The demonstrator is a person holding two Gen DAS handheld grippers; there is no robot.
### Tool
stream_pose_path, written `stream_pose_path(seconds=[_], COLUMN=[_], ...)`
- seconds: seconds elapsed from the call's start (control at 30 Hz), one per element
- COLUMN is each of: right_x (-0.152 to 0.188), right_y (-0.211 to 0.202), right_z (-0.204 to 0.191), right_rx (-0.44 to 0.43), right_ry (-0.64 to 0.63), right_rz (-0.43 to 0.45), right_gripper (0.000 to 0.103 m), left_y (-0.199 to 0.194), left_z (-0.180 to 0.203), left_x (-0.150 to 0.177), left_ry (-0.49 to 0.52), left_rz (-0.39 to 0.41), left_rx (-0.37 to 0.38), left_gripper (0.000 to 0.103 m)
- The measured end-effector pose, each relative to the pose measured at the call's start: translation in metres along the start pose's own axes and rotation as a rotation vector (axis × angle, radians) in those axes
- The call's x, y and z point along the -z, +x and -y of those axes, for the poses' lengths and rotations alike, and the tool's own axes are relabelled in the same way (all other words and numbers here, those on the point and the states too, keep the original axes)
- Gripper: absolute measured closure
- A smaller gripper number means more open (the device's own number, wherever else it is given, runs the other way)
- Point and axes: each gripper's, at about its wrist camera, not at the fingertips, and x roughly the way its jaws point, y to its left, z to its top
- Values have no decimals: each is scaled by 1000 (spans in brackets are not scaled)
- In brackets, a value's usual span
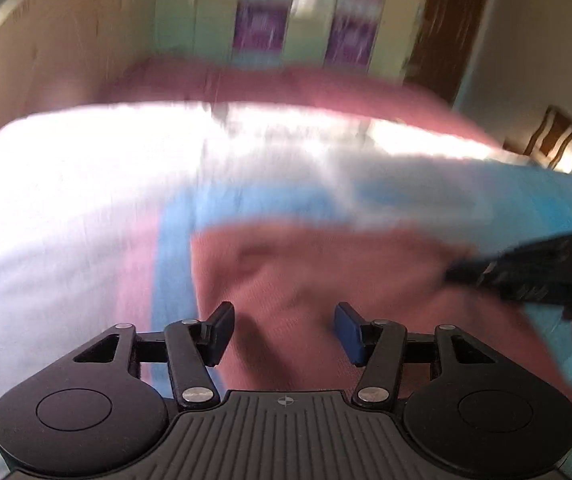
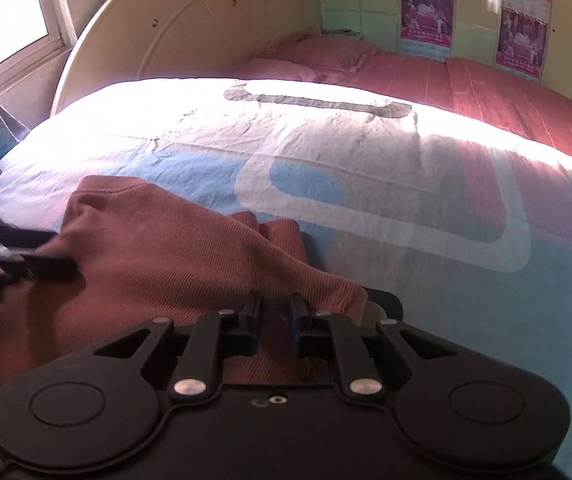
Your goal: Fold small clothes
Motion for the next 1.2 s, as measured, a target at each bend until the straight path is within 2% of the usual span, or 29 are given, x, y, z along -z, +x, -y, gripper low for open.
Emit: stream_pose_path(seconds=[0.03,0.07,0.17,0.2,0.27,0.37,0.57,0.63,0.7,0.83,0.93,1.07,1.2], right_x=[-2,-2,0,3,7,7,11,11,12,15,26,29,34], right_y=[-4,-9,-5,-2,0,-2,-11,-16,-27,-41,-24,-30,-56], right_z=[-1,-1,3,4,6,10,14,12,6,-6,-12,-14,-19], right_rx=[6,7,20,28,33,34,44,52,52,17,40,45,27], right_ry=[4,14,44,51,50,53,41,38,34,18,-24,-20,-51], right_rz=[7,22,14,3,6,-4,-30,-35,-6,18,-52,-37,4], right_gripper=[92,92,96,98,100,100,100,97,83,84,88,87,84], left_y=[-7,-6,17,27,31,29,18,10,1,-3,0,-15,-37], left_z=[4,8,18,18,14,15,25,26,27,27,29,33,41], left_x=[-3,-7,-1,6,17,15,19,19,18,22,26,26,41], left_ry=[4,9,45,55,32,4,43,39,32,28,38,32,42], left_rz=[34,23,-62,-91,-68,-62,-46,-33,-18,-29,-41,-31,-23], left_rx=[31,51,67,42,41,33,-22,-36,-47,-61,-75,-88,-56], left_gripper=[48,48,48,49,49,49,48,48,48,48,48,48,48])
